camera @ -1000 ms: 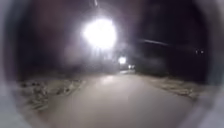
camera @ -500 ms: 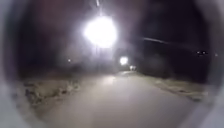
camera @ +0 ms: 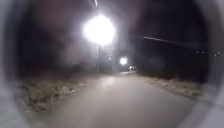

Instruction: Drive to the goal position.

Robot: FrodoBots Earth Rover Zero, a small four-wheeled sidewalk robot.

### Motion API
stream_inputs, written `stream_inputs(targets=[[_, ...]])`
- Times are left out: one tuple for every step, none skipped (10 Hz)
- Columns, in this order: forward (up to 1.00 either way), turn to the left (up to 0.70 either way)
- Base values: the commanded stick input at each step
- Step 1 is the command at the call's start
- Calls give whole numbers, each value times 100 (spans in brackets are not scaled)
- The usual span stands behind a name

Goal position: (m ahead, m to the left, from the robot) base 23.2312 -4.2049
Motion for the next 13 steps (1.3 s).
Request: stream_inputs(targets=[[100,0],[100,0],[100,0],[100,0],[100,0],[100,0],[100,0],[100,0],[100,0],[100,0],[100,0],[100,3],[100,3]])
